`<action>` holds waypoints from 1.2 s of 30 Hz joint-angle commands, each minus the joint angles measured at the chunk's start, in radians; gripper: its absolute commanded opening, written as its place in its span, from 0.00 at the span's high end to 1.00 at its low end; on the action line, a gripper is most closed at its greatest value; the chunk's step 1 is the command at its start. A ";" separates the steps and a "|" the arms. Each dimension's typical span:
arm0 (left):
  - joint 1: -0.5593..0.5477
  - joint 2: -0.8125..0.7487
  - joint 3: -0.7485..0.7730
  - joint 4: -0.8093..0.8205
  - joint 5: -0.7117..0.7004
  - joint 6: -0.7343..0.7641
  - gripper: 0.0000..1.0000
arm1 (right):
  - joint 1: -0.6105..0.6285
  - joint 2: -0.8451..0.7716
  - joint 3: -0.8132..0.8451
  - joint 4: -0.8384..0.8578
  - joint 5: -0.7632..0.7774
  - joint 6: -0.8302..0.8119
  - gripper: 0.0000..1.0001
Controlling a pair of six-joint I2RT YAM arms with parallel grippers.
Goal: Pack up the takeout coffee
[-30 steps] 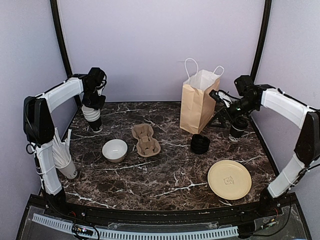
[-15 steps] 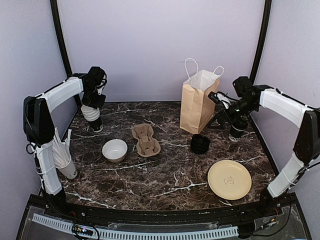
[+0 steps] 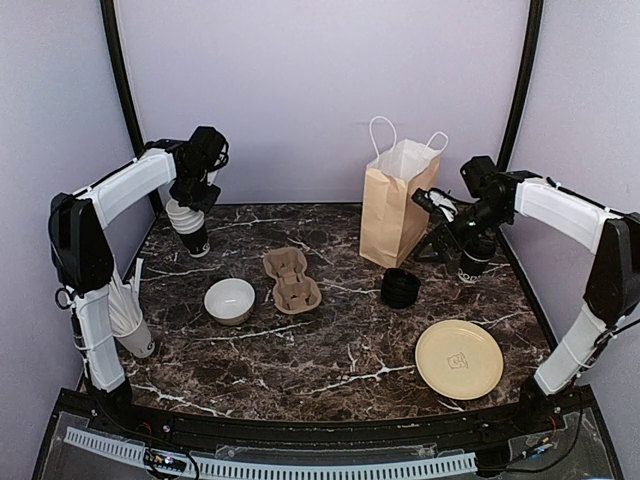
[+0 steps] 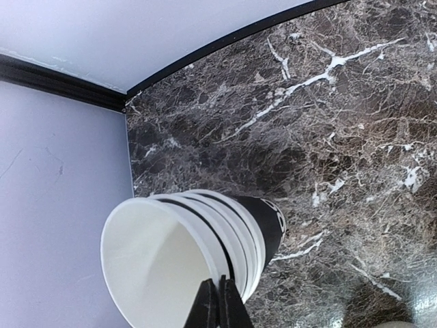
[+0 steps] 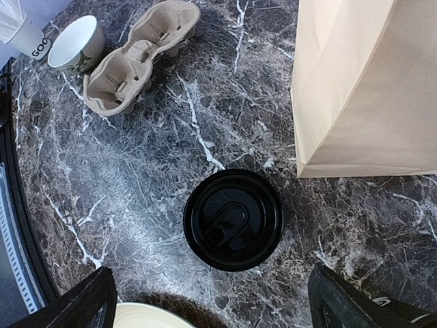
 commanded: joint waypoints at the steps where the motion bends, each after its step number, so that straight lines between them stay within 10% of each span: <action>1: 0.000 -0.002 0.083 -0.086 -0.026 0.004 1.00 | 0.014 0.007 0.030 -0.015 -0.015 -0.015 0.01; 3: 0.007 -0.054 0.024 0.010 0.104 -0.004 1.00 | 0.015 0.001 0.026 -0.017 -0.019 -0.018 0.01; 6: 0.005 -0.001 0.053 -0.026 -0.135 0.028 1.00 | 0.016 -0.005 0.022 -0.016 -0.015 -0.019 0.01; 11: 0.007 0.049 0.105 -0.094 -0.099 0.015 1.00 | 0.017 -0.009 0.018 -0.016 -0.013 -0.023 0.01; 15: 0.028 0.059 0.124 -0.122 0.219 -0.030 1.00 | 0.019 -0.006 0.022 -0.021 -0.023 -0.027 0.01; 18: 0.013 0.085 0.130 -0.159 -0.044 -0.027 1.00 | 0.020 -0.007 0.024 -0.025 -0.023 -0.030 0.01; 24: 0.008 0.037 0.072 -0.106 -0.112 0.018 1.00 | 0.025 -0.011 0.016 -0.023 -0.023 -0.032 0.01; 28: 0.007 0.054 0.086 -0.139 -0.031 -0.009 1.00 | 0.029 -0.003 0.028 -0.033 -0.026 -0.033 0.01; 30: 0.029 0.040 0.078 -0.115 0.277 -0.029 1.00 | 0.033 -0.003 0.031 -0.037 -0.029 -0.036 0.01; 33: -0.015 0.056 0.086 -0.103 -0.107 -0.015 1.00 | 0.040 -0.004 0.034 -0.041 -0.020 -0.038 0.01; 36: 0.021 0.079 0.168 -0.182 0.030 -0.065 1.00 | 0.042 -0.014 0.030 -0.042 -0.012 -0.039 0.02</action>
